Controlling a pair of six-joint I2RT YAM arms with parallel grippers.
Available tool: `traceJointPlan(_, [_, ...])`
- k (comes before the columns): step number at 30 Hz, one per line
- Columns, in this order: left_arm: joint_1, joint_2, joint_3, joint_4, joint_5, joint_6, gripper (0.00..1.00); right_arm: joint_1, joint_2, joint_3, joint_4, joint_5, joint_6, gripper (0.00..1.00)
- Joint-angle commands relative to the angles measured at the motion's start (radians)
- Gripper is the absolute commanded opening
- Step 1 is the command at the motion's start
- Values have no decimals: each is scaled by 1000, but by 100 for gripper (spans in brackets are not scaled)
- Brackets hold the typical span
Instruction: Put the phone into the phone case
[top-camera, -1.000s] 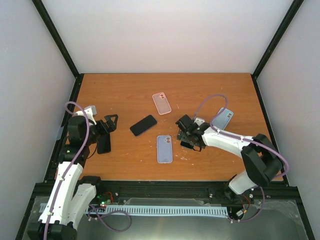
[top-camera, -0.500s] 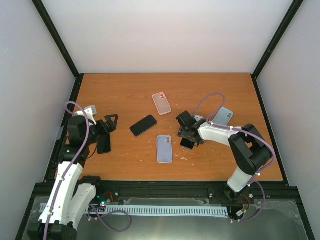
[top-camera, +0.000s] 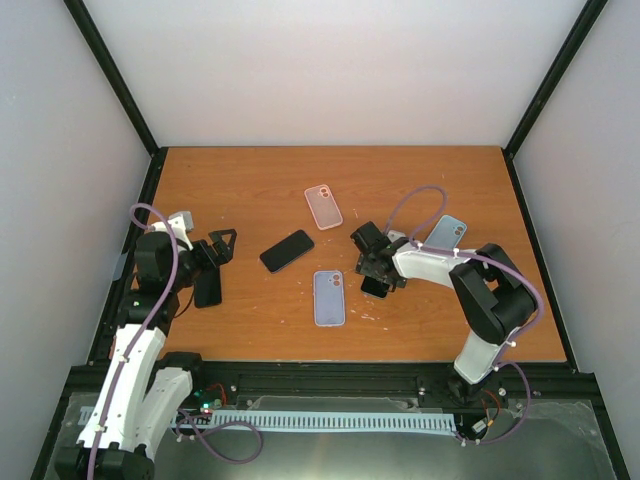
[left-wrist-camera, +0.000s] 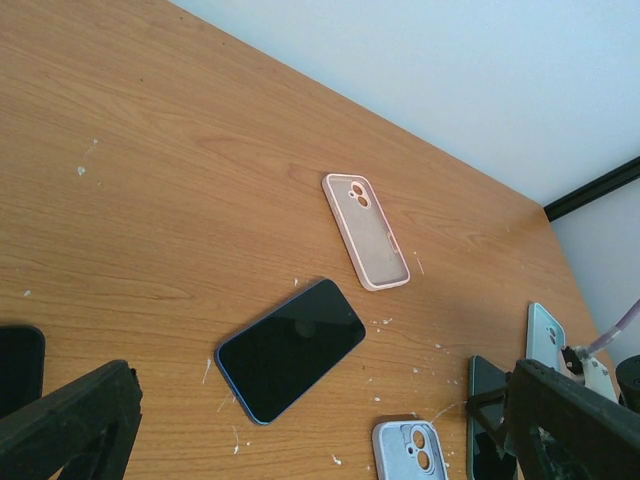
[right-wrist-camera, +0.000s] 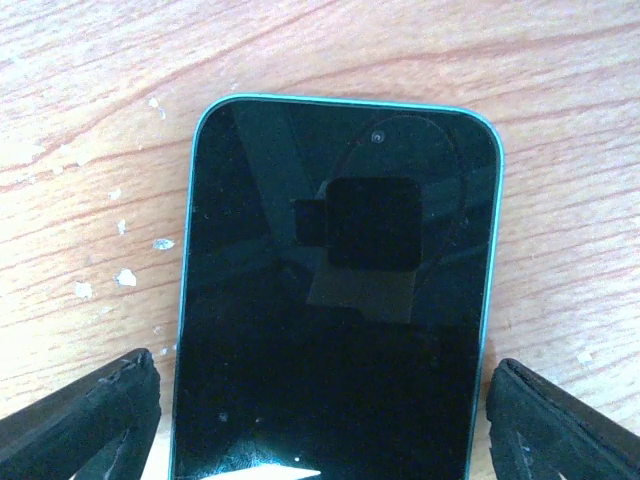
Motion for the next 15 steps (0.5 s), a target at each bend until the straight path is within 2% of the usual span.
traceJointPlan(1, [-5,-8,12,18,8,20,99,-8,24,13,4,19,-2,87])
traceJointPlan(8, [-6,-4,14,14,0,19,100,-8,29,11,3,10,-25,79])
traceJointPlan(15, [-6,4,20,5,6,20,99,-7,0,8,-26,14,-55,67])
